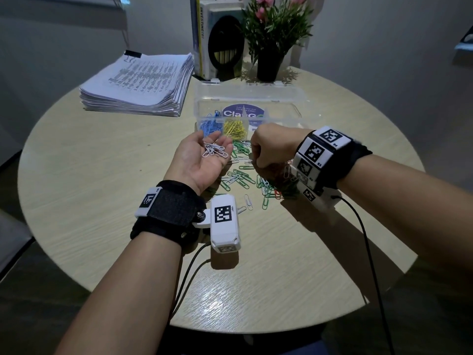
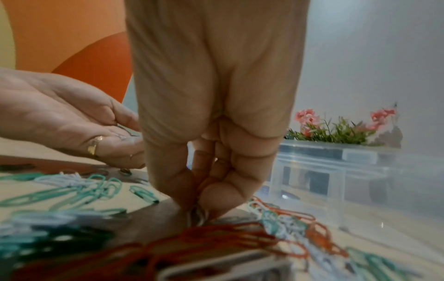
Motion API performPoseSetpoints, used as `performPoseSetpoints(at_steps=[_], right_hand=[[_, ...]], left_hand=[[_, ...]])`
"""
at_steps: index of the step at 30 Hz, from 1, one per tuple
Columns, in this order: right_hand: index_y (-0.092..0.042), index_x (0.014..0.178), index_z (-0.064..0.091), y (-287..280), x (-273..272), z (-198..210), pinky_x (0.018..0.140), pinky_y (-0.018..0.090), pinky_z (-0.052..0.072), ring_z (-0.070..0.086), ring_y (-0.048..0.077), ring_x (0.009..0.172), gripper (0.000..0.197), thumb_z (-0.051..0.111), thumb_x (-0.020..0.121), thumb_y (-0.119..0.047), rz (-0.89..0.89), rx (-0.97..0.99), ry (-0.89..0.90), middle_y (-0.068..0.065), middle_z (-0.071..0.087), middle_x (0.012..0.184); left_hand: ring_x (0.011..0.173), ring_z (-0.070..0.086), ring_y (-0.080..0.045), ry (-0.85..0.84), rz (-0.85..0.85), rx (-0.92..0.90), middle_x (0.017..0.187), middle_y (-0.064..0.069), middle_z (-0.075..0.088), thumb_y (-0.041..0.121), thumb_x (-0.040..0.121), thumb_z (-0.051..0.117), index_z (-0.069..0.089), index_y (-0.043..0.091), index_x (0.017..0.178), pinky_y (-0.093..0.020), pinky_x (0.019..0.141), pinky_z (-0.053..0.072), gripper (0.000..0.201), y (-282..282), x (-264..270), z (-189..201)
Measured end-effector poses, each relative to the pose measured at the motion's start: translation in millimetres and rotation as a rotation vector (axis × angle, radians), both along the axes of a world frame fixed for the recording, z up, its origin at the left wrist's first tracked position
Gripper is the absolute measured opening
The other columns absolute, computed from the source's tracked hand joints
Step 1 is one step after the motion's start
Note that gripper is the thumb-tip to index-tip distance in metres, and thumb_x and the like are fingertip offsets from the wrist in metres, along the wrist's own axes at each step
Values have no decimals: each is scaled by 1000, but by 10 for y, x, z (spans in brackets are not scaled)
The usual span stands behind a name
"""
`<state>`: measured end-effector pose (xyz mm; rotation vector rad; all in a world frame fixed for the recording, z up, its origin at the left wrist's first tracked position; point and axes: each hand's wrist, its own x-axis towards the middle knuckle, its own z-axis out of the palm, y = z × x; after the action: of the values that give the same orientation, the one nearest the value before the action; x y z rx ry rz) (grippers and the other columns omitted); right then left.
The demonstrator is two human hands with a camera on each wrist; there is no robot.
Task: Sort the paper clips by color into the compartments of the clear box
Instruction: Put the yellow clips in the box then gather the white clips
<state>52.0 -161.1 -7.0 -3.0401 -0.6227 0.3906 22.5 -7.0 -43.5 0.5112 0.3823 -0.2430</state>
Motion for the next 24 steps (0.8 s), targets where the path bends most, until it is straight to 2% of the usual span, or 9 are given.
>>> performPoseSetpoints(at_steps=[3, 7, 11, 14, 17, 19, 21, 22, 24], right_hand=[[-9, 94, 69, 11, -9, -29, 47, 18, 36, 54, 16, 76, 16, 69, 78, -11, -27, 34, 21, -1, 59, 79], [-14, 86, 63, 25, -18, -23, 46, 18, 33, 52, 15, 74, 10, 70, 79, -12, -19, 22, 15, -7, 51, 67], [-16, 72, 58, -2, -32, -22, 47, 19, 37, 50, 14, 68, 14, 70, 77, -11, -27, 61, 7, -7, 51, 64], [-18, 65, 54, -18, -21, -4, 47, 21, 39, 50, 14, 64, 21, 71, 76, -12, -63, 80, 18, -5, 53, 63], [-16, 64, 56, 19, -3, 130, 50, 21, 44, 54, 12, 59, 21, 72, 73, -6, -100, 222, 10, -1, 58, 62], [-14, 66, 56, 97, -13, 242, 48, 18, 47, 56, 11, 55, 20, 70, 75, -2, -92, 372, 21, 1, 59, 63], [-12, 69, 59, 216, -43, 321, 45, 14, 47, 58, 11, 54, 16, 70, 77, -2, -64, 478, 7, 1, 61, 64], [-10, 73, 63, 276, -52, 335, 47, 14, 50, 61, 12, 57, 11, 71, 77, -3, -51, 516, -6, 3, 63, 66], [-5, 85, 70, 365, -60, 345, 61, 21, 58, 68, 17, 67, 7, 72, 79, -6, -27, 563, -23, 8, 70, 76]], left_hand=[[87, 58, -25, -1, 0, 8, 95, -18, 57, 26, 103, 33, 57, -3, 97, -34, 80, 50, 38, 0, 0, 5], [89, 57, -26, -8, -6, 29, 98, -18, 56, 26, 103, 32, 56, -3, 97, -35, 91, 45, 38, -6, -3, 7], [92, 56, -28, -10, -18, 40, 100, -19, 55, 26, 103, 32, 55, -3, 97, -38, 94, 41, 38, -6, -10, 16], [108, 54, -29, -15, -29, 36, 100, -19, 55, 26, 103, 31, 55, -3, 99, -38, 97, 39, 38, -10, -25, 23], [122, 48, -30, -21, -34, 36, 101, -20, 55, 26, 103, 31, 54, -3, 110, -39, 104, 36, 37, -13, -27, 16], [117, 51, -29, -23, -35, 31, 99, -19, 55, 26, 103, 32, 54, -2, 111, -38, 100, 39, 36, -19, -13, 12], [96, 58, -25, -29, -42, 4, 95, -17, 57, 26, 103, 31, 54, -2, 106, -36, 87, 45, 36, -31, -3, 7], [87, 58, -23, -34, -45, -20, 92, -17, 59, 26, 102, 31, 53, -2, 105, -34, 85, 45, 36, -36, -1, 3], [81, 57, -24, -48, -54, -60, 84, -18, 63, 24, 103, 29, 55, -3, 101, -33, 90, 43, 38, -31, 4, -8]])
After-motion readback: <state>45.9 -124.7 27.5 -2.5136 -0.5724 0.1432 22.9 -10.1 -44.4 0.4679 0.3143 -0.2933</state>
